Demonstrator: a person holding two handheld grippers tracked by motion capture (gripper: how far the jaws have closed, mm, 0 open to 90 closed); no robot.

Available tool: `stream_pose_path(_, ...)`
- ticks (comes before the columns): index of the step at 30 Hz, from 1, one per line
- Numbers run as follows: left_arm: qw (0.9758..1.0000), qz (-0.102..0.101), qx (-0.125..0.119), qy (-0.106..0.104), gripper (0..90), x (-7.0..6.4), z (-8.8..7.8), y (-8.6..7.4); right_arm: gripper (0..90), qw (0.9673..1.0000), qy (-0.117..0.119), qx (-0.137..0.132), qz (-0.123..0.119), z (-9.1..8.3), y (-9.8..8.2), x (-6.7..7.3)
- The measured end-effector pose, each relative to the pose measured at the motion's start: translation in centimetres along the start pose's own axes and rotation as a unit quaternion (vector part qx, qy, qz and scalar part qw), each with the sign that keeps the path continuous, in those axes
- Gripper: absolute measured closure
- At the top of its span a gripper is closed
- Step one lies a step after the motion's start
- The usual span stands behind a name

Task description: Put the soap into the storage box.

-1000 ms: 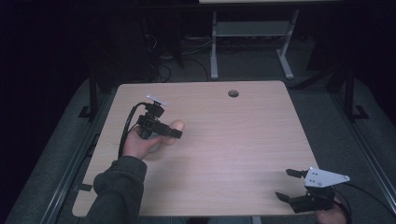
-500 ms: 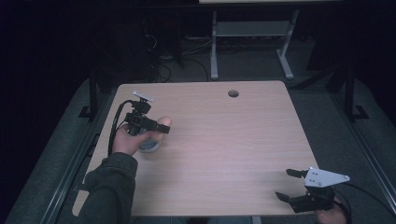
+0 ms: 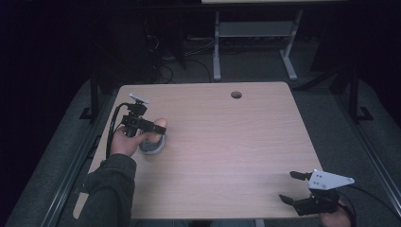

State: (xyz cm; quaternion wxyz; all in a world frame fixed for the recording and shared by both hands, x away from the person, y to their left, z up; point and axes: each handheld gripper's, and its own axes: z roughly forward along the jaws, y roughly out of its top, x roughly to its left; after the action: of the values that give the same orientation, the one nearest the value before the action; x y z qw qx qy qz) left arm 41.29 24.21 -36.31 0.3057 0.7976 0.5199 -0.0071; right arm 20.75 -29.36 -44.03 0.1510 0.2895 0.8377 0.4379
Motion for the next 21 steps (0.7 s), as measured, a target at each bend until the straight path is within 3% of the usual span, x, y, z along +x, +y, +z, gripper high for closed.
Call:
stream_pose_path(12, 0.9994, -0.024, -0.001, 0.026, 32.0, 1.5, 0.4, -0.5, 13.8, 1.0000, 0.002, 0.001, 0.001, 0.0, 0.0, 0.0)
stream_pose_path(13, 0.9990, -0.025, 0.004, 0.038, 32.0, 1.6, 0.6, -0.5, 13.8, 1.0000, 0.002, 0.001, 0.001, 0.0, 0.0, 0.0)
stream_pose_path(21, 0.9975, -0.037, 0.009, 0.059, 32.0, 2.2, 1.3, -1.0, 13.8, 1.0000, 0.001, 0.001, 0.001, 0.0, 0.0, 0.0)
